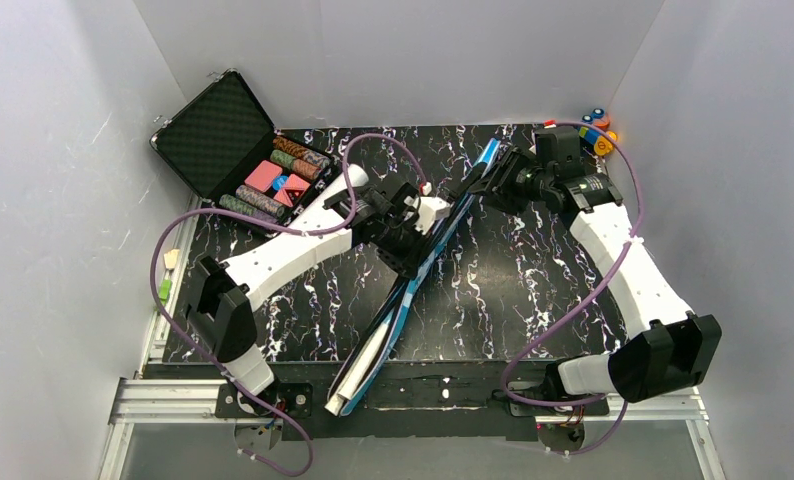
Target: Pack up the badminton gear
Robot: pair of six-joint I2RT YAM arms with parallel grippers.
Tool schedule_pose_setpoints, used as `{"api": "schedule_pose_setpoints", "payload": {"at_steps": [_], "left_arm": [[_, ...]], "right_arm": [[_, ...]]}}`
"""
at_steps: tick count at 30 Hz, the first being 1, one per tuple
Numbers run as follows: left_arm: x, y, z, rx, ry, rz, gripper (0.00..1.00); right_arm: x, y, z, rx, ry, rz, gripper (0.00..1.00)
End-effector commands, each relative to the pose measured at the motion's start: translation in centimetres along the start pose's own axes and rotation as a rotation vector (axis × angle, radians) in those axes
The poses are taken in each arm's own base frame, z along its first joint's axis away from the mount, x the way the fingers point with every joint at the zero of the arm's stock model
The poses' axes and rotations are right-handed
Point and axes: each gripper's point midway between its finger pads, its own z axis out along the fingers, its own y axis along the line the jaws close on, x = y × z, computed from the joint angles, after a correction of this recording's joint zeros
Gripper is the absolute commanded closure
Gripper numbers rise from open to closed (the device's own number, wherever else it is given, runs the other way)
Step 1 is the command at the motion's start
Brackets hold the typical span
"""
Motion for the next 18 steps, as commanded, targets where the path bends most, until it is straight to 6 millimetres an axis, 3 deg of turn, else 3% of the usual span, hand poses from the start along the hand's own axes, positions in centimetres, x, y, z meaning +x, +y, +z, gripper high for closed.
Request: {"api": "schedule_pose_setpoints", "payload": {"at_steps": [1, 11, 18], "left_arm": [[-3.0, -1.5, -0.8, -0.004, -0.108, 0.060, 1.00], [-3.1, -3.2, 0.6, 0.027, -0.098, 0.083, 1.00], [-2.9, -3.8, 0.9, 0.030, -0.094, 0.108, 1.00]], "right_arm": [[-0.3, 1.2, -0.6, -0.043, 0.002, -0.025, 0.50], [1.1, -1.6, 0.4, 0.025, 0.020, 0.006, 0.51], [0.2, -1.3, 1.2, 0.013, -0.009, 0.033, 0.55]]}}
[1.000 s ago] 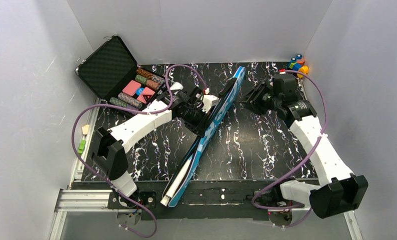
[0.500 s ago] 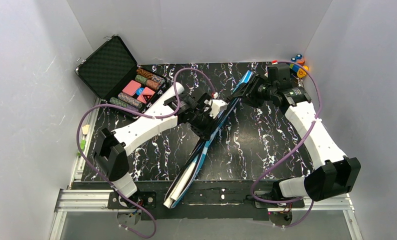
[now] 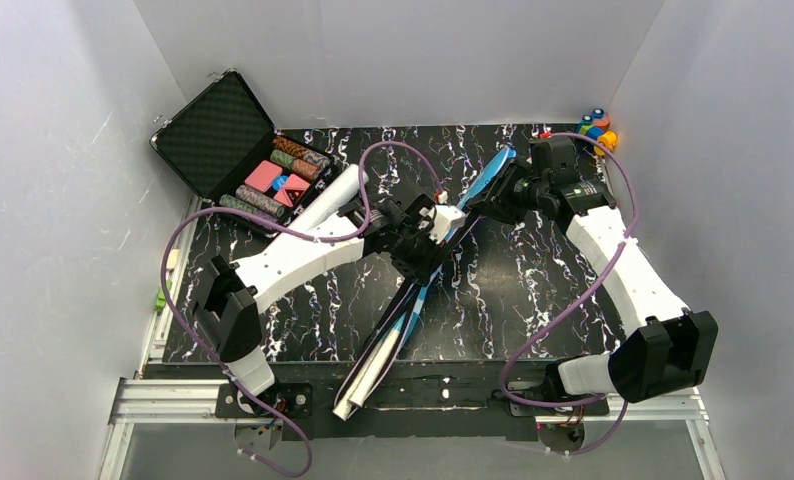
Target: Pack up the badminton gear
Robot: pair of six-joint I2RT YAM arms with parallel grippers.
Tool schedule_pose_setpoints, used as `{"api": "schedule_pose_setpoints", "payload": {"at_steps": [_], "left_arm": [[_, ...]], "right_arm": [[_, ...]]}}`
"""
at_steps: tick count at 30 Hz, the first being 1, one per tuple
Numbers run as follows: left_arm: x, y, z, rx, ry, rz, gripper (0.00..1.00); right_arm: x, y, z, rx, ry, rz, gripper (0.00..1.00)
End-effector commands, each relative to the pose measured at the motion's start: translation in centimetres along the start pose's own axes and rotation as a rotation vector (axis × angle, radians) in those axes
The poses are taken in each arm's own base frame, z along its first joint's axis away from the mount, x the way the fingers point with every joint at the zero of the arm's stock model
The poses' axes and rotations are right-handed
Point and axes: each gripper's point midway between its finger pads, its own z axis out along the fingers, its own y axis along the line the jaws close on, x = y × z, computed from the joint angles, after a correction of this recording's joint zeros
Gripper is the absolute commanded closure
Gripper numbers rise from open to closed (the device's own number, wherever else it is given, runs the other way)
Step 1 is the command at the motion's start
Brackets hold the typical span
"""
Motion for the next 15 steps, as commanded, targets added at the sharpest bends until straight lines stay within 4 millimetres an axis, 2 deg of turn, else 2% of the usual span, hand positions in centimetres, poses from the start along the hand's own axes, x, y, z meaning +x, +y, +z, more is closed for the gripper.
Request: {"api": "schedule_pose_setpoints", "payload": {"at_steps": [1, 5, 10, 13, 15], "left_arm": [[-2.4, -1.3, -0.8, 0.021, -0.086, 0.050, 1.00], [-2.2, -1.4, -0.6, 0.023, -0.081, 0.054, 1.00], [-1.9, -1.5, -0.3, 0.029, -0.073, 0.054, 1.00], [-1.8, -1.7, -0.2, 0.035, -0.070, 0.060, 1.00], [-1.7, -1.8, -0.2, 0.035, -0.069, 0.061, 1.00]], "right_arm": [[-1.5, 1.1, 0.0, -0.041, -0.057, 0.010, 0.57], [-2.1, 1.1, 0.1, -0.039, -0.074, 0.019, 0.74], [-2.9, 0.9, -0.3, -0.041, -0.098, 0.027, 0.89], [-3.5, 0.9, -1.0, -0.045, -0.121, 0.022, 0.89], [-3.9, 0.8, -1.4, -0.037, -0.136, 0.014, 0.85]]}}
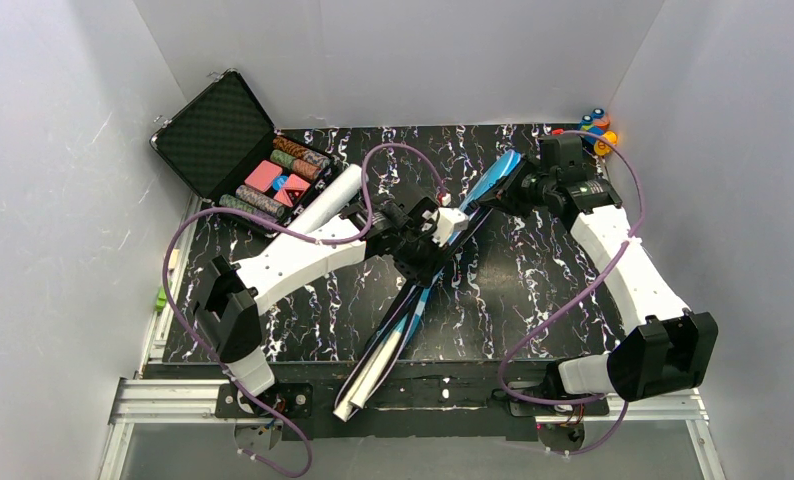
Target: Pack up the badminton gear
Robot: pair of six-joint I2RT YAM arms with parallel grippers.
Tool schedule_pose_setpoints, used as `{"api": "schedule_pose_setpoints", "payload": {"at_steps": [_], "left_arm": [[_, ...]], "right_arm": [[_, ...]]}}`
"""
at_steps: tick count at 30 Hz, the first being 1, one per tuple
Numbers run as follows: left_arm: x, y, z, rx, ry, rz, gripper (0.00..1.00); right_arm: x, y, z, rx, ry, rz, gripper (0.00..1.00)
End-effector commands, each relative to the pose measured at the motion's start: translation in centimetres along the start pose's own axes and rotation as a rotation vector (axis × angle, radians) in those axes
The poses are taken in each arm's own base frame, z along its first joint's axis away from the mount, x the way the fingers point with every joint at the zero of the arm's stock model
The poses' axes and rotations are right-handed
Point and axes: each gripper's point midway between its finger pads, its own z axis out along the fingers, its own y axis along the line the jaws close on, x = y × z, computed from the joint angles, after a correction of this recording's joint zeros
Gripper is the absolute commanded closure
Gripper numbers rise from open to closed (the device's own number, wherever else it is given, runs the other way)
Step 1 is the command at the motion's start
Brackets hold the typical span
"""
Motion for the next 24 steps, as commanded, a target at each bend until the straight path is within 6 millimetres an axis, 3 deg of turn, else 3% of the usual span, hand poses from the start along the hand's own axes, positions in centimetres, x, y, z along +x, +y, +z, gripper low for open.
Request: {"api": "schedule_pose_setpoints", "payload": {"at_steps": [1, 6, 9, 14, 24], "left_arm": [[-1.6, -1.2, -0.4, 0.035, -0.067, 0.045, 1.00], [-1.6, -1.4, -0.6, 0.037, -0.071, 0.049, 1.00], [-1.7, -1.4, -0.8, 0.035, -0.078, 0.053, 1.00], [-1.6, -1.7, -0.8, 0.042, -0.077, 0.062, 1.00], [-1.3, -2.6, -0.3, 0.058, -0.061, 0.090, 1.00]], "right_arm": [[-2.2, 1.1, -1.3, -0.035, -0.084, -0.031, 0.84], [-3.1, 0.6, -1.1, -0.025, -0.103, -0.033, 0.84], [-3.3, 0.3, -0.9, -0.009, -0.101, -0.044, 0.78], [-4.1, 0.0, -0.7, 0.005, -0.134, -0.053, 0.76], [-7.1, 1.3, -0.5, -0.014, -0.228, -0.076, 0.79]]}}
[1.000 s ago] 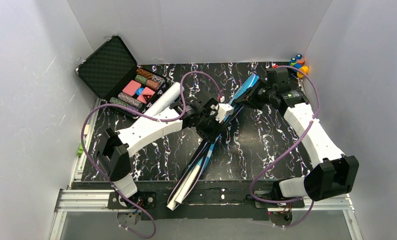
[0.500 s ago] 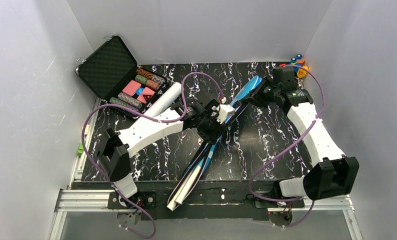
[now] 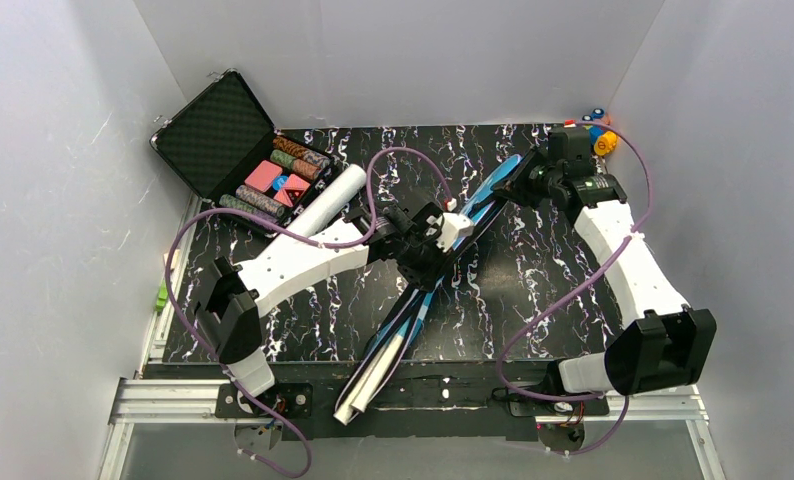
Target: Pack up the badminton gear
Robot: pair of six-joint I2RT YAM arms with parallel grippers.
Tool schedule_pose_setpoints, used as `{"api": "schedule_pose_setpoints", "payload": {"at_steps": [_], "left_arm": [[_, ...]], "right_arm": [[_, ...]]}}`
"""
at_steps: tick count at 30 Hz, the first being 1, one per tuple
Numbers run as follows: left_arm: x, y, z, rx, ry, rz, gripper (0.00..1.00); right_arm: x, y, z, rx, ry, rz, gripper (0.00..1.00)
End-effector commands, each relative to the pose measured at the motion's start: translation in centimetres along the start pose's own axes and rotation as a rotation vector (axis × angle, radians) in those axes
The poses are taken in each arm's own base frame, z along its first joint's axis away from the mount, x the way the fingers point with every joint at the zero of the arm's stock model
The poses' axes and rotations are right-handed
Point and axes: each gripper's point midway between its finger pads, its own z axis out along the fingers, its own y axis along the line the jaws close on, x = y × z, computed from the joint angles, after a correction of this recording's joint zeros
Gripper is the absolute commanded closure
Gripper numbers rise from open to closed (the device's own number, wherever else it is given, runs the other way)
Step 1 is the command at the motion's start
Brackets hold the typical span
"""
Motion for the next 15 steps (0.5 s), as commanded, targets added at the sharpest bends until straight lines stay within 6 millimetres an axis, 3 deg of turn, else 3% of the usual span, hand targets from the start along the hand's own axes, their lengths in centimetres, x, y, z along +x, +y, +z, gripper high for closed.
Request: {"api": "schedule_pose_setpoints", "payload": {"at_steps": [1, 3, 9, 15], "left_arm": [[-1.4, -1.6, -0.6, 0.044, -0.062, 0.060, 1.00], [-1.5, -1.5, -0.6, 0.036, -0.064, 0.060, 1.00], [-1.5, -1.1, -0.5, 0.016, -0.063, 0.055, 1.00], [-1.8, -1.2, -0.6, 0.015, -0.062, 0.050, 1.00]], "right_arm": [[-4.1, 2.6, -0.2, -0.057, -0.126, -0.047, 0.79], [-4.3, 3.1, -0.3, -0.065, -0.118, -0.059, 0.78], [-3.2, 2.1, -3.1, -0.028, -0.114, -0.085, 0.54], [-1.1, 0.5, -6.0, -0.002, -0.103, -0.094, 0.50]]}}
